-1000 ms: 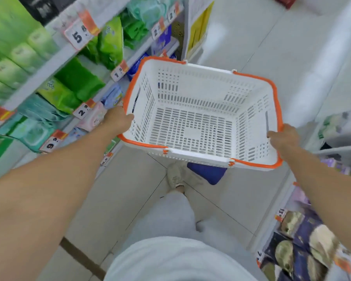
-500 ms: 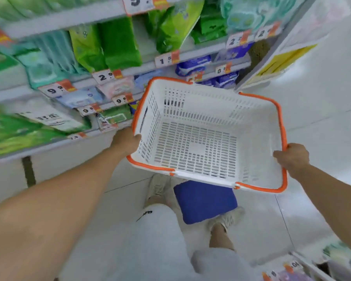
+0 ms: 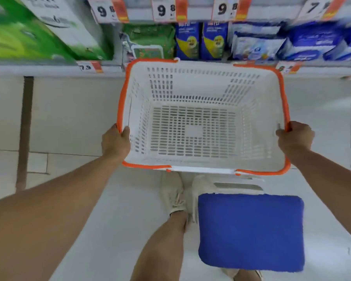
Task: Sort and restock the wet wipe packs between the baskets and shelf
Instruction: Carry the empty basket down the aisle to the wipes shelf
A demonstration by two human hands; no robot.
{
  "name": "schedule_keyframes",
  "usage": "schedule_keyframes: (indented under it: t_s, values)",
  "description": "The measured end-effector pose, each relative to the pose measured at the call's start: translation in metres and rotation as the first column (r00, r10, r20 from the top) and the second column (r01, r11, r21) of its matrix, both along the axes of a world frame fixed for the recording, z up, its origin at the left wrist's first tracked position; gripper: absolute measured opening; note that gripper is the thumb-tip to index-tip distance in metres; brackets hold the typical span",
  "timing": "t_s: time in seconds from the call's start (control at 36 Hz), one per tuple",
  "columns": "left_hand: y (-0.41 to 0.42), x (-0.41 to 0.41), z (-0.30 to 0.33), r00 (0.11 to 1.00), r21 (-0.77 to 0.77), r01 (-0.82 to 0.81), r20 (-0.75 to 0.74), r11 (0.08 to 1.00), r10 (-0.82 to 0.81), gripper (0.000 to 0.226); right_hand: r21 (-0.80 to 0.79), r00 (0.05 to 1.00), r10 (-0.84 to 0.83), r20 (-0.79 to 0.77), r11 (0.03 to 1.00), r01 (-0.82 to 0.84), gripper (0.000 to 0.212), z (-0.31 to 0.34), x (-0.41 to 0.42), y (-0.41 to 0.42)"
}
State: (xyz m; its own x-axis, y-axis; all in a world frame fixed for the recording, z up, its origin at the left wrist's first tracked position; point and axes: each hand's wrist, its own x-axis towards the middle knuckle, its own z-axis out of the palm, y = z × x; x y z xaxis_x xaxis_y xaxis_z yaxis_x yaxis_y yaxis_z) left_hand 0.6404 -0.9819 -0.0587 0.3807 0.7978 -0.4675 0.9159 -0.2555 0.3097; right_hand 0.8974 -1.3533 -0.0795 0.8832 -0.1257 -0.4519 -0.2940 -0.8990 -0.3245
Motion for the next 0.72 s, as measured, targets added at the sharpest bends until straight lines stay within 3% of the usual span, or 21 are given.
schedule_keyframes:
  t_s: [0.17, 0.36, 0.53, 0.61, 0.72]
  values:
    - [0.027, -0.017, -0.033, 0.991, -0.009, -0.123, 0.050, 0.992, 0.124, 0.033, 0.058, 0.993, 0.058, 0.105, 0.996, -0.064, 0.017, -0.031, -0.008, 0.043]
    - [0.052, -0.023, 0.013, 0.981, 0.158, -0.178, 0.103, 0.971, 0.163, 0.025, 0.113, 0.973, 0.101, 0.205, 0.986, -0.126, 0.015, 0.013, -0.016, 0.080]
    - [0.054, -0.013, 0.029, 0.963, -0.049, -0.246, 0.102, 0.968, 0.249, 0.025, 0.077, 0.969, 0.037, 0.245, 0.995, -0.058, 0.017, 0.033, -0.013, 0.107]
    - [0.056, -0.016, 0.024, 0.944, -0.115, -0.314, 0.070, 0.943, 0.323, 0.035, 0.114, 0.954, -0.027, 0.298, 0.993, -0.007, 0.028, 0.039, -0.009, 0.110]
    - [0.063, -0.023, 0.013, 0.910, -0.213, -0.386, 0.075, 0.898, 0.409, 0.035, 0.197, 0.957, -0.025, 0.290, 0.980, -0.034, 0.011, 0.058, -0.001, 0.108]
